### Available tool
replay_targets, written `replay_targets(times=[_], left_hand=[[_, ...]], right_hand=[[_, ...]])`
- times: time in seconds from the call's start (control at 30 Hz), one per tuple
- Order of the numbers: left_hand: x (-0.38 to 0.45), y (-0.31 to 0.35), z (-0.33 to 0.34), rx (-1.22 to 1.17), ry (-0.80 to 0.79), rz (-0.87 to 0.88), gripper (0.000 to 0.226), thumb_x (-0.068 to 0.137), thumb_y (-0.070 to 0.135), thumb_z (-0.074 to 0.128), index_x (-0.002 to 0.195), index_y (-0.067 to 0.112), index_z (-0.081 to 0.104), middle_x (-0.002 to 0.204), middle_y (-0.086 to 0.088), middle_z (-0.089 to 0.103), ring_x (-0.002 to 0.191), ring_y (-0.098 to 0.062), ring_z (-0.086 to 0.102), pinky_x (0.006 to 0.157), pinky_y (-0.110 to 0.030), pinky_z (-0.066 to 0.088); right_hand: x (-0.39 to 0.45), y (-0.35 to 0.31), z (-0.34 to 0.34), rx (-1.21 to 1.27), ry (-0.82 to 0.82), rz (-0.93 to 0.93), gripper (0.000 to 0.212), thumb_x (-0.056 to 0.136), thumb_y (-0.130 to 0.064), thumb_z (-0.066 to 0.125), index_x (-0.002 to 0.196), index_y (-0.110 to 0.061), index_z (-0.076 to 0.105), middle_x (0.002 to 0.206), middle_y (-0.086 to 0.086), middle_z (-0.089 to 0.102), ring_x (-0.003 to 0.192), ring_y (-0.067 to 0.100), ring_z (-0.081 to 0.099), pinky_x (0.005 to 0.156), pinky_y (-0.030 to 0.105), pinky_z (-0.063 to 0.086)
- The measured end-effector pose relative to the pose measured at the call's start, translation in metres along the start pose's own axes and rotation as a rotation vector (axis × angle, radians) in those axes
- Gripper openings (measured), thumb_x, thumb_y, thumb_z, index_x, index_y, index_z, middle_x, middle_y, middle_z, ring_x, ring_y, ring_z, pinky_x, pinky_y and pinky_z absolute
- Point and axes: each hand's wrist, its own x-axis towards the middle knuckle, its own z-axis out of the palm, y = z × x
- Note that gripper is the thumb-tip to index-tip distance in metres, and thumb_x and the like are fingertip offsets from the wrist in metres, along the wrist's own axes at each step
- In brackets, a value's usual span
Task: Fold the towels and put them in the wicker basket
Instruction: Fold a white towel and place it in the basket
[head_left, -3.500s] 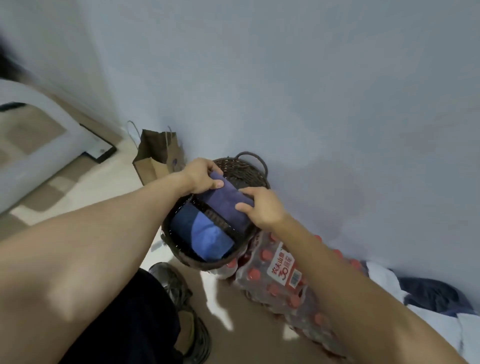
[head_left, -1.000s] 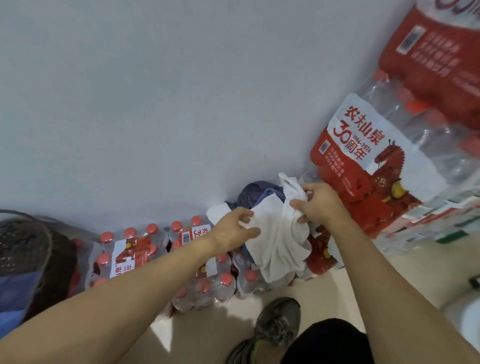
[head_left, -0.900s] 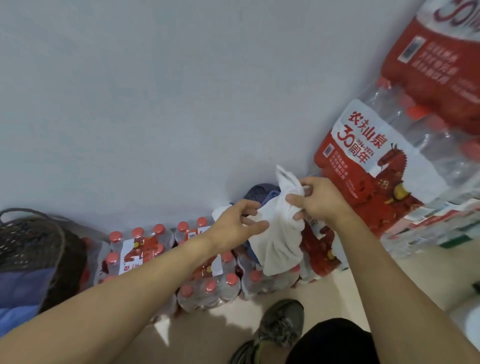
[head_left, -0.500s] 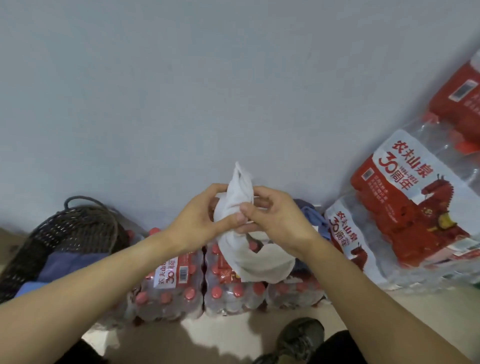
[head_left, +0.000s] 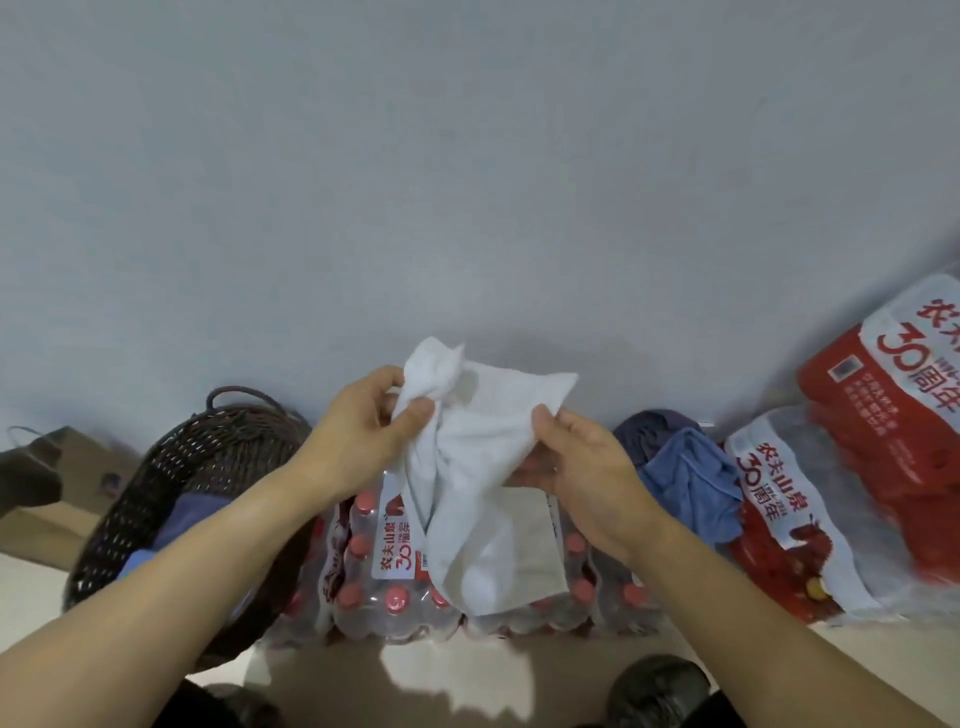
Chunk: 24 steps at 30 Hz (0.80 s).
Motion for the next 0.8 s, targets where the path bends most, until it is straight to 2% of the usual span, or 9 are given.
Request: replay_targets(times=[0.1, 0.2, 0.27, 0.3, 0.4, 0.47, 0.57, 0.67, 0.8], left_hand=[[0.008, 0.000, -0.011, -0.005, 0.103, -0.063, 0.014, 0.097, 0.024, 0.058, 0.108, 0.017, 0.060, 0.094, -0.002, 0.074, 0.083, -0.018, 0.070, 0.074, -0.034, 0.054], [0.012, 0.004, -0.014, -0.092, 0.144, -0.138, 0.021, 0.097, 0.028, 0.058, 0.113, 0.015, 0.060, 0.101, -0.003, 0.072, 0.090, -0.021, 0.068, 0.081, -0.039, 0.054], [0.012, 0.007, -0.015, -0.194, 0.105, -0.206, 0.032, 0.090, 0.041, 0.064, 0.111, 0.016, 0.062, 0.097, -0.002, 0.073, 0.088, -0.024, 0.069, 0.077, -0.041, 0.056], [0.012, 0.009, -0.015, -0.174, 0.063, -0.218, 0.038, 0.085, 0.049, 0.067, 0.108, 0.018, 0.064, 0.092, 0.000, 0.073, 0.082, -0.022, 0.070, 0.070, -0.037, 0.057], [0.009, 0.008, -0.009, -0.073, -0.059, -0.172, 0.029, 0.083, 0.050, 0.070, 0.091, 0.022, 0.070, 0.076, 0.002, 0.070, 0.063, -0.011, 0.063, 0.054, -0.023, 0.048], [0.011, 0.005, -0.005, -0.166, -0.016, -0.153, 0.022, 0.093, 0.038, 0.062, 0.086, 0.020, 0.072, 0.078, -0.001, 0.071, 0.069, -0.011, 0.063, 0.061, -0.022, 0.048], [0.018, 0.000, -0.008, -0.398, 0.139, -0.238, 0.025, 0.100, 0.026, 0.053, 0.093, 0.012, 0.073, 0.100, -0.015, 0.074, 0.089, -0.023, 0.068, 0.083, -0.038, 0.050], [0.025, 0.001, -0.017, -0.628, 0.173, -0.287, 0.028, 0.101, 0.027, 0.050, 0.107, 0.006, 0.069, 0.109, -0.011, 0.073, 0.102, -0.018, 0.070, 0.088, -0.034, 0.050], [0.024, 0.006, -0.018, -0.718, 0.096, -0.292, 0.043, 0.097, 0.035, 0.055, 0.120, 0.000, 0.062, 0.118, -0.012, 0.070, 0.112, -0.022, 0.066, 0.096, -0.038, 0.049]], right_hand=[[0.004, -0.010, -0.007, 0.065, 0.074, -0.009, 0.032, 0.104, -0.021, 0.043, 0.111, 0.001, 0.064, 0.102, 0.018, 0.073, 0.087, 0.029, 0.071, 0.073, 0.045, 0.059], [0.007, -0.016, -0.016, 0.101, 0.122, -0.024, 0.033, 0.104, -0.020, 0.043, 0.117, 0.004, 0.061, 0.109, 0.020, 0.071, 0.091, 0.029, 0.070, 0.073, 0.041, 0.060], [0.008, -0.018, -0.021, 0.113, 0.130, -0.055, 0.029, 0.103, -0.017, 0.044, 0.116, 0.001, 0.063, 0.109, 0.016, 0.073, 0.093, 0.026, 0.070, 0.075, 0.036, 0.060], [0.008, -0.018, -0.023, 0.112, 0.126, -0.065, 0.027, 0.103, -0.015, 0.044, 0.114, -0.001, 0.064, 0.109, 0.015, 0.073, 0.094, 0.025, 0.070, 0.076, 0.034, 0.060], [0.007, -0.017, -0.026, 0.078, 0.092, -0.068, 0.025, 0.103, -0.015, 0.045, 0.115, -0.004, 0.065, 0.111, 0.016, 0.071, 0.097, 0.026, 0.070, 0.079, 0.035, 0.059], [0.007, -0.015, -0.029, 0.056, 0.098, -0.070, 0.024, 0.101, -0.017, 0.048, 0.113, -0.009, 0.067, 0.112, 0.016, 0.071, 0.098, 0.027, 0.068, 0.083, 0.040, 0.054], [0.010, -0.016, -0.034, 0.074, 0.124, -0.070, 0.022, 0.096, -0.021, 0.056, 0.108, -0.011, 0.071, 0.114, 0.014, 0.071, 0.102, 0.028, 0.069, 0.087, 0.039, 0.055], [0.012, -0.019, -0.041, 0.044, 0.165, -0.073, 0.021, 0.097, -0.022, 0.057, 0.091, -0.015, 0.075, 0.104, 0.011, 0.074, 0.092, 0.025, 0.071, 0.072, 0.032, 0.058], [0.012, -0.020, -0.047, -0.088, 0.166, -0.064, 0.030, 0.099, -0.027, 0.055, 0.076, -0.022, 0.075, 0.084, 0.005, 0.074, 0.075, 0.018, 0.070, 0.058, 0.027, 0.053]])
